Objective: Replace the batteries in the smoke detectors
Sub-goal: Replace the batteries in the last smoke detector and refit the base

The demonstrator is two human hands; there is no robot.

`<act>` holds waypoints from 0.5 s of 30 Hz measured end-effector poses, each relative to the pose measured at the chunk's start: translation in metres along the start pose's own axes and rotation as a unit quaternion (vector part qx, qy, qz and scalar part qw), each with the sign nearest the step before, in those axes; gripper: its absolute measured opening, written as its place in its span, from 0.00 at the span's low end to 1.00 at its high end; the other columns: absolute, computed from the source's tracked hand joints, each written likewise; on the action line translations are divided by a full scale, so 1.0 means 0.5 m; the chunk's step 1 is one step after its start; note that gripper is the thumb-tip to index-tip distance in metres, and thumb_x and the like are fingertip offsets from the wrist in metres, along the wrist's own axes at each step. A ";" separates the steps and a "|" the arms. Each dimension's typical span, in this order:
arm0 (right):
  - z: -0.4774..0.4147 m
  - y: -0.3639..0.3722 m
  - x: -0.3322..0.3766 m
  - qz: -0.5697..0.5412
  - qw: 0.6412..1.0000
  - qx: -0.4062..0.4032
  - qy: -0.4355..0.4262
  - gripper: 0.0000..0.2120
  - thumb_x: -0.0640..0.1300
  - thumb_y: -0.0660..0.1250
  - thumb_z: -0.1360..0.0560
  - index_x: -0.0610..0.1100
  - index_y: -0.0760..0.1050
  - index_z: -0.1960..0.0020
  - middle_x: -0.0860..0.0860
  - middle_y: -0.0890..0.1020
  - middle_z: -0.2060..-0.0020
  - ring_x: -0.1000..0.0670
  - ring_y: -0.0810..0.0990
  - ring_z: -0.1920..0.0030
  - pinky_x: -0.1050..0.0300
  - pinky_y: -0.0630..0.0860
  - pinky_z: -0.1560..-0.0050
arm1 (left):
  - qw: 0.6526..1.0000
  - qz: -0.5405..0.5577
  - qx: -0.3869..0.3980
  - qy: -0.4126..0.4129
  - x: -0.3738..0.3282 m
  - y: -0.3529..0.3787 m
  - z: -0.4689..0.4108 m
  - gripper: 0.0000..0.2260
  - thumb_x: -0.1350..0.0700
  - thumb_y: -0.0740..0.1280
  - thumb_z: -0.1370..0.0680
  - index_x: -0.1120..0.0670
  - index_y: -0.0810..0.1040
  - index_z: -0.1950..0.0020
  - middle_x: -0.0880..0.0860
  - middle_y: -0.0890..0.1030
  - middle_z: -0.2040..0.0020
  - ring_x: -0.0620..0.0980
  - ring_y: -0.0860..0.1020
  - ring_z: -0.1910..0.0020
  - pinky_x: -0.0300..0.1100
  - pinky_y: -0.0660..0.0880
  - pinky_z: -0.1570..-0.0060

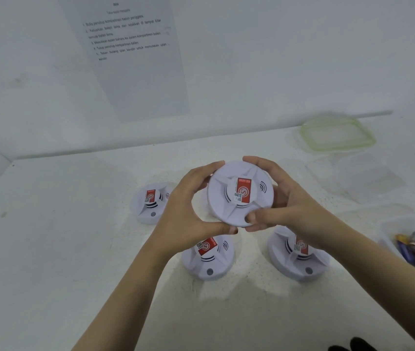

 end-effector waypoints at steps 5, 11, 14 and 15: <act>-0.001 -0.008 -0.001 0.010 1.000 0.018 -0.004 0.40 0.28 0.72 0.36 0.59 0.66 0.33 0.43 0.78 0.42 0.42 0.81 0.47 0.49 0.81 0.56 | 1.000 0.013 0.010 -0.010 0.003 0.004 -0.004 0.42 0.56 0.81 0.41 0.45 0.68 0.30 0.43 0.75 0.34 0.42 0.74 0.36 0.32 0.72 0.41; 0.003 -0.031 0.003 0.045 0.998 0.034 0.008 0.36 0.34 0.70 0.33 0.61 0.66 0.32 0.48 0.80 0.43 0.42 0.82 0.48 0.52 0.80 0.52 | 0.996 0.066 0.024 -0.048 0.010 0.012 0.002 0.39 0.63 0.79 0.38 0.45 0.68 0.30 0.38 0.78 0.39 0.45 0.79 0.43 0.38 0.79 0.52; 0.004 -0.038 -0.006 0.051 0.998 0.027 0.018 0.35 0.34 0.69 0.33 0.60 0.67 0.33 0.47 0.81 0.44 0.42 0.82 0.49 0.52 0.80 0.53 | 0.993 0.089 0.033 -0.075 0.022 0.024 0.007 0.41 0.66 0.79 0.37 0.44 0.68 0.30 0.40 0.78 0.40 0.46 0.80 0.44 0.43 0.81 0.55; 0.004 -0.039 -0.011 0.049 0.998 0.022 0.021 0.34 0.34 0.69 0.33 0.59 0.67 0.33 0.47 0.81 0.45 0.42 0.82 0.50 0.52 0.80 0.53 | 0.991 0.095 0.036 -0.082 0.026 0.028 0.007 0.41 0.67 0.79 0.37 0.43 0.68 0.30 0.40 0.78 0.40 0.46 0.80 0.44 0.45 0.82 0.54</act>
Point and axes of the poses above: each hand's wrist, its own z-axis away from the middle knuckle, its own y-axis out of the palm, x = y × z, the point moved 3 cm from there along -z, towards the middle knuckle
